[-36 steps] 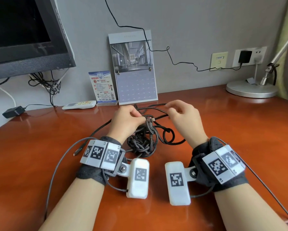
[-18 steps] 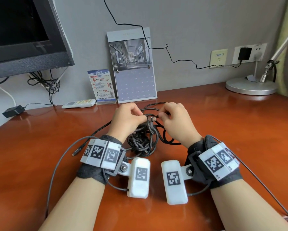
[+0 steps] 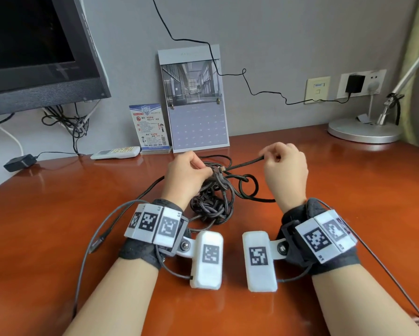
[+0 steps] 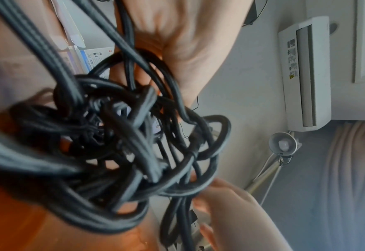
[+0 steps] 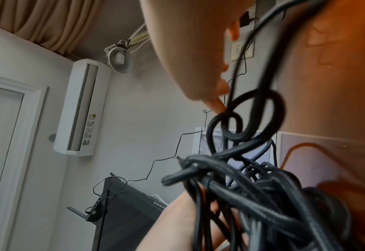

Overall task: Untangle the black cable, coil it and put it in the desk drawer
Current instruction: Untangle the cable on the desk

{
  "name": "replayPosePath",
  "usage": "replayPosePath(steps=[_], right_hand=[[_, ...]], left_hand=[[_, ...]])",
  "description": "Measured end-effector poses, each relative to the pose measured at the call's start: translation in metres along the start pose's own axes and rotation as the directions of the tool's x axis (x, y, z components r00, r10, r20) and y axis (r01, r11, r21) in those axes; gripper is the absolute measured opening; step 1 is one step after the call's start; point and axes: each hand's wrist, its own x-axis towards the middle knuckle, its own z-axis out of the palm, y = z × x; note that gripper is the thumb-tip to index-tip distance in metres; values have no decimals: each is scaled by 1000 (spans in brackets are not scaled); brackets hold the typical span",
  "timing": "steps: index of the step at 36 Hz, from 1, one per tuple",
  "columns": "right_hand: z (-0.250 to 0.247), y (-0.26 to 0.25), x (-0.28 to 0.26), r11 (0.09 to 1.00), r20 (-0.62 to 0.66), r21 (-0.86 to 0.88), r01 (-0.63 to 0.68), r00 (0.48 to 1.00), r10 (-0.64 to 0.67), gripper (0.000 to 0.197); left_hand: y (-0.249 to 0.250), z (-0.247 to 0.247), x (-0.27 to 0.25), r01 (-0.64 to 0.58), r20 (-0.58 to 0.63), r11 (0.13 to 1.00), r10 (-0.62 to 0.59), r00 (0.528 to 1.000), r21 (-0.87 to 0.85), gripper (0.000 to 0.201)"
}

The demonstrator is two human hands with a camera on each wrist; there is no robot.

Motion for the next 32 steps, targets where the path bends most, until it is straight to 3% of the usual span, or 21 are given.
replayPosePath(steps=[3,5,7,14,21,32], right_hand=[[3,-3,-5,944,257,-263,200,957,-132,35],[8,-6,-8,955,413,-172,242,898,-153,35],[10,-9,-11,974,468,-77,211,871,-152,28],[13,-6,-10,981,458,49,187,869,-189,9],[13,-10,-10,985,418,123,121,894,-162,34],[10,-14,-10,935,200,314,164,952,-234,31]], left_hand=[[0,3,-1,8,7,1000,-8,1000,13,8],[1,5,-1,4,17,1000,-4,1000,19,10],[1,6,-1,-2,22,1000,2,1000,22,12],[1,6,-1,-19,27,1000,19,999,23,13],[2,4,-1,-27,36,1000,27,999,-7,10],[-1,2,4,-43,-28,998,42,999,-39,20]])
